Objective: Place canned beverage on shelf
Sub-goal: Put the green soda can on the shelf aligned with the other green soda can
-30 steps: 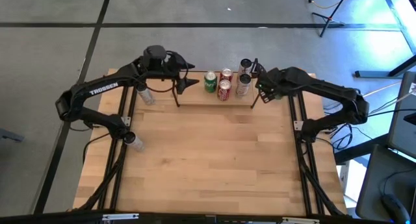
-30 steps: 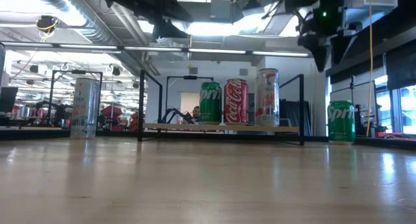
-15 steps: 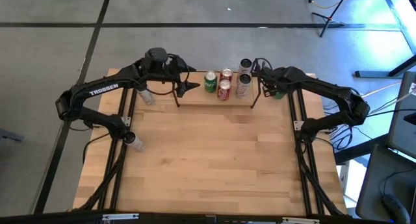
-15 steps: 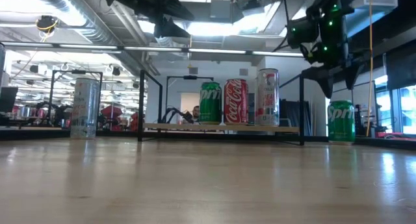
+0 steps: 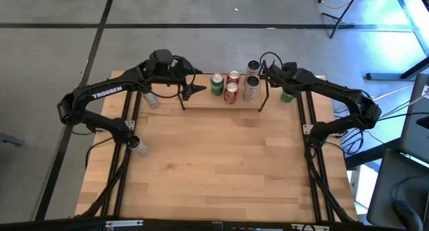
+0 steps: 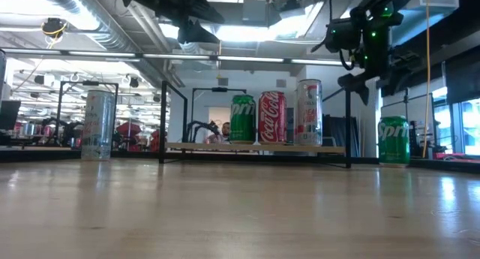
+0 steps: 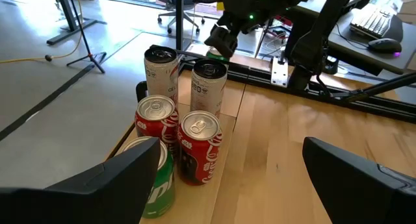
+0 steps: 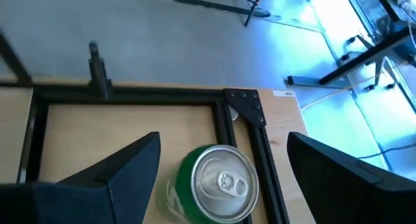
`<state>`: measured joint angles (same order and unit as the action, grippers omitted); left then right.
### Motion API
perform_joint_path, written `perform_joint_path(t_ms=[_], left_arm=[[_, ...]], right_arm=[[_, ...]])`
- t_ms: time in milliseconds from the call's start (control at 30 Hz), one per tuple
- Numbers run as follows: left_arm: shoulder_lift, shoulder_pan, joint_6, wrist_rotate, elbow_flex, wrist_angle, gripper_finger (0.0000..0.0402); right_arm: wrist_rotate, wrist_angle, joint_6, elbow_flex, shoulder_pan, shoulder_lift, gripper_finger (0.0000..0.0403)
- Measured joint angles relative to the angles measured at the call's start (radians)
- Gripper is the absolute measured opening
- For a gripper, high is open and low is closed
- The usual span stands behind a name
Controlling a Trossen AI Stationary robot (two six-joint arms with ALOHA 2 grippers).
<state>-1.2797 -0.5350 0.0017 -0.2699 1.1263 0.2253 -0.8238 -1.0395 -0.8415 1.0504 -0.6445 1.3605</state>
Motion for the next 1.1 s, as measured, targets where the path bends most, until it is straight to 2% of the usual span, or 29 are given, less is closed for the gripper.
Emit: perform_joint_path(t_ms=[100,333,600,900,1100], left_arm=[[0.000,0.000,0.000,0.000,0.000,0.000,0.0364],[0.000,0.002,0.000,-0.001,0.000,0.000,0.0364],[0.000,0.002,0.001,0.000,0.000,-0.001,0.0364],[0.000,0.002,0.008,0.000,0.000,-0.001,0.0363],[0.000,0.002,0.008,0.000,0.000,-0.001,0.0363]], right_arm=[[-0.022,-0.013,-0.048,0.000,0.000,0.000,0.0321],[-0.004,-0.040,-0.118,-0.039,-0.011,0.000,0.0321],[0.006,0.074,-0.216,-0.147,-0.011,0.000,0.0321],[0.020,0.119,-0.304,-0.244,-0.010,0.000,0.0321],[0.022,0.163,-0.306,-0.288,-0.010,-0.002,0.0321]])
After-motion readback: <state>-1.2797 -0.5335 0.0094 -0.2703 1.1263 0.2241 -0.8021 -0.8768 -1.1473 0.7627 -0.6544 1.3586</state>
